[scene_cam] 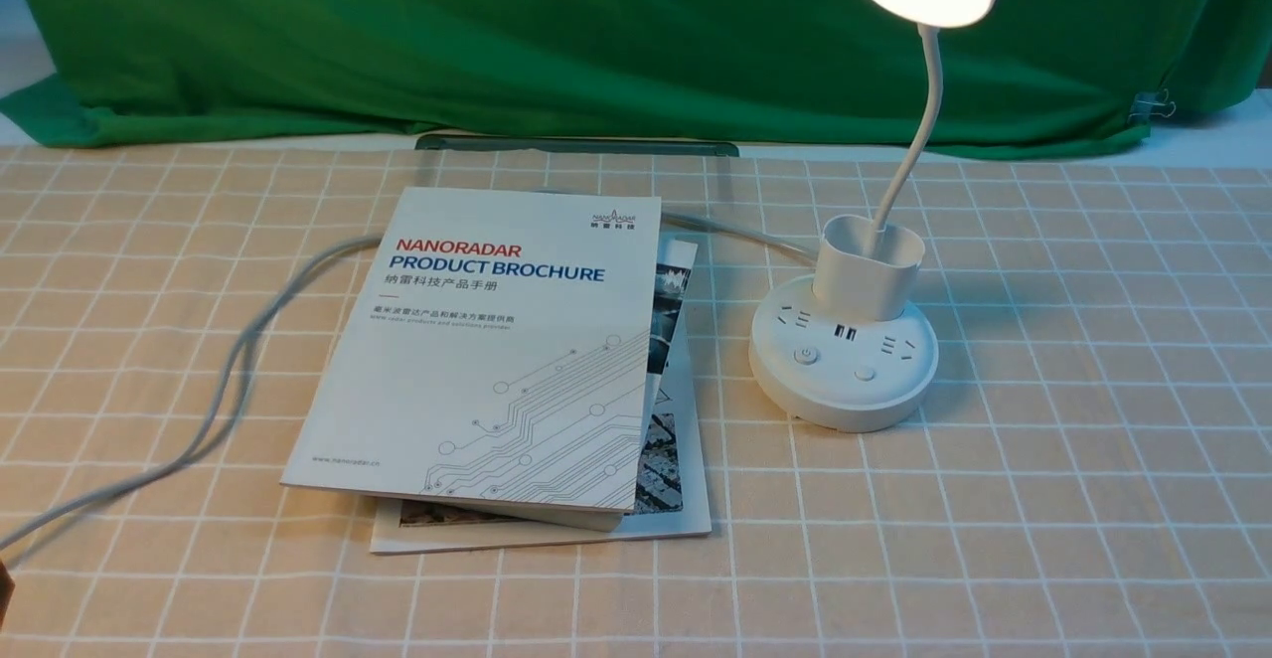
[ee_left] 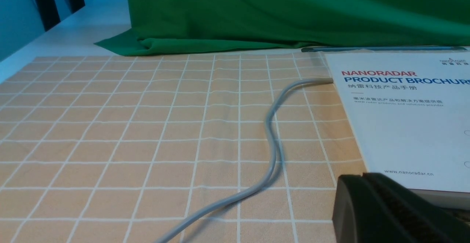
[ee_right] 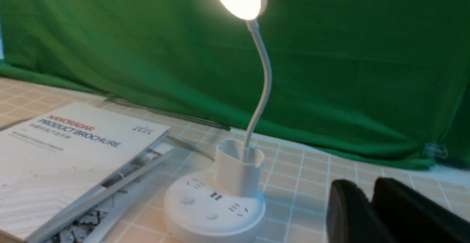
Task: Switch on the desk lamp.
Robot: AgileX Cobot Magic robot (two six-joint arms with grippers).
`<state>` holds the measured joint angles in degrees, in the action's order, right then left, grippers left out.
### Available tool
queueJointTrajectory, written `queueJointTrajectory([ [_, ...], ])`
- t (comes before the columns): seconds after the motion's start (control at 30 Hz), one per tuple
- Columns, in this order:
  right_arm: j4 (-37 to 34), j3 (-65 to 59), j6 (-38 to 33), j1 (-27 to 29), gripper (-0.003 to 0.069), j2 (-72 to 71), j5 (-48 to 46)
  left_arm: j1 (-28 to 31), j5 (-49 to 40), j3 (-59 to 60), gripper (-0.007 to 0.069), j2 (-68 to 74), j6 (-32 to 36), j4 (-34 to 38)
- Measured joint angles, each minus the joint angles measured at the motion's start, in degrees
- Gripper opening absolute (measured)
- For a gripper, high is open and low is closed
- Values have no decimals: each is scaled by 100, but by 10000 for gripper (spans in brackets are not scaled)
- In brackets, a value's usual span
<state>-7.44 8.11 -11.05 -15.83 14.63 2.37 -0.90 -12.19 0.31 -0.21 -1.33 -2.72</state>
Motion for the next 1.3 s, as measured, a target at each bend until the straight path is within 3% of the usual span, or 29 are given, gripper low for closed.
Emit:
queueJointTrajectory([
  [0.1,160,-637,595,424,170,-617,-134,0,0,0,21,0,0,0],
  [0.17,655,-829,1372,804,178,-1030,-501,0,0,0,21,0,0,0],
  [0.3,1081,-869,1875,1250,183,-1396,-1014,0,0,0,21,0,0,0],
  [0.6,1183,-869,2019,1450,200,-1441,-1443,0,0,0,21,0,0,0],
  [1.3,1183,-869,2024,1600,237,-1441,-1466,0,0,0,21,0,0,0],
])
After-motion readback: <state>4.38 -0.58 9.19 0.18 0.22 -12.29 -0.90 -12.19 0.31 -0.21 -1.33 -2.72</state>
